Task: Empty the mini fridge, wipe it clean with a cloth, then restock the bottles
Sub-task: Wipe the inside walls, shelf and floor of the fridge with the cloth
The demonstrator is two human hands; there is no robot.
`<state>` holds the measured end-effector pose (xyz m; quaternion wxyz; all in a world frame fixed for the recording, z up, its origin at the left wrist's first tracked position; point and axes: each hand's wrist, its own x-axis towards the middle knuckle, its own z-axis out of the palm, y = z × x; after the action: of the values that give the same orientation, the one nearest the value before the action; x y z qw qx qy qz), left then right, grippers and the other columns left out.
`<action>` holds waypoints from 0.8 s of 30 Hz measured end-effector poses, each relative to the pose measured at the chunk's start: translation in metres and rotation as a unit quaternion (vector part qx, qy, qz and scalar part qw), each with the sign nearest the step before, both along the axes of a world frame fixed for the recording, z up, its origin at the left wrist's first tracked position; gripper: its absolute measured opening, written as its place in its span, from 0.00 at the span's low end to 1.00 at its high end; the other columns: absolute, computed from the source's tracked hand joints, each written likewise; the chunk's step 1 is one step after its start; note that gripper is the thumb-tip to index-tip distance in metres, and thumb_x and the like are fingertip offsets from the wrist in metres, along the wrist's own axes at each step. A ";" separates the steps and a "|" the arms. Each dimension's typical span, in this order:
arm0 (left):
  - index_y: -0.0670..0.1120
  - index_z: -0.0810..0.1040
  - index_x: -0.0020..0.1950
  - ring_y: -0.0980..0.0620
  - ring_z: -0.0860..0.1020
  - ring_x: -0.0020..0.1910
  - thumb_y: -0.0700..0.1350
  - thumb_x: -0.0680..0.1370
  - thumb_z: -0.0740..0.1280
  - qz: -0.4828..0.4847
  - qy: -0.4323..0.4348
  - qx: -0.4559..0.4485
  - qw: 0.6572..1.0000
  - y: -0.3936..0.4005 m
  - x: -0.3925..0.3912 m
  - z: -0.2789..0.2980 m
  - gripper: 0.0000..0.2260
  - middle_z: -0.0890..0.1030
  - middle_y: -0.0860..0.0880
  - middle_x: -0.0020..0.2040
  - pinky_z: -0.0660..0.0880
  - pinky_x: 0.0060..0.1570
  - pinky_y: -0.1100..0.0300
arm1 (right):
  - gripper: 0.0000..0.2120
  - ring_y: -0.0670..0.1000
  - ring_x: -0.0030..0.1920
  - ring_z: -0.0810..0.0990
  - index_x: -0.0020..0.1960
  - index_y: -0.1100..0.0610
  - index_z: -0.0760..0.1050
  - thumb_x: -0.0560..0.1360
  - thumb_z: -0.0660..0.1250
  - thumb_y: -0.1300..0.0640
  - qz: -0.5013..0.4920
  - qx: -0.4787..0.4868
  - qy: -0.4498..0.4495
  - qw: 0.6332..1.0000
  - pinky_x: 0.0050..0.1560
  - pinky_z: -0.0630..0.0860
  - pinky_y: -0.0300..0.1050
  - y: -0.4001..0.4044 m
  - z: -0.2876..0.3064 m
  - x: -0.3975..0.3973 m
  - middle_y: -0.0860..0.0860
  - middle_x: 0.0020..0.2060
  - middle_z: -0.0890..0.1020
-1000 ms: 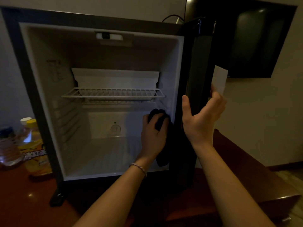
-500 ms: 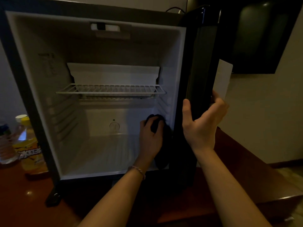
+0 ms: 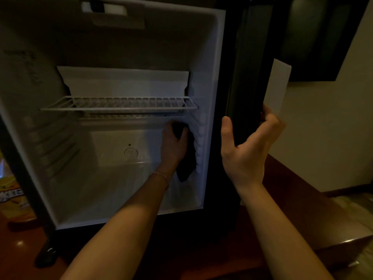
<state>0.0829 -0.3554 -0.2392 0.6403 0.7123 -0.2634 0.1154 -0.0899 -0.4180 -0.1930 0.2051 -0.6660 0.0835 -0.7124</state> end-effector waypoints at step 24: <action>0.52 0.73 0.60 0.55 0.73 0.37 0.52 0.84 0.59 0.038 -0.086 0.067 0.993 0.035 -0.101 -0.004 0.08 0.69 0.50 0.53 0.71 0.41 0.56 | 0.28 0.55 0.62 0.69 0.66 0.62 0.64 0.77 0.69 0.45 -0.002 0.031 0.030 0.999 0.56 0.75 0.57 0.006 0.004 -0.006 0.59 0.61 0.68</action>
<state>-0.0180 -0.3202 -0.2430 0.5610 0.7509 -0.2971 0.1822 -0.0964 -0.4118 -0.1895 0.2222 -0.6798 0.1130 -0.6897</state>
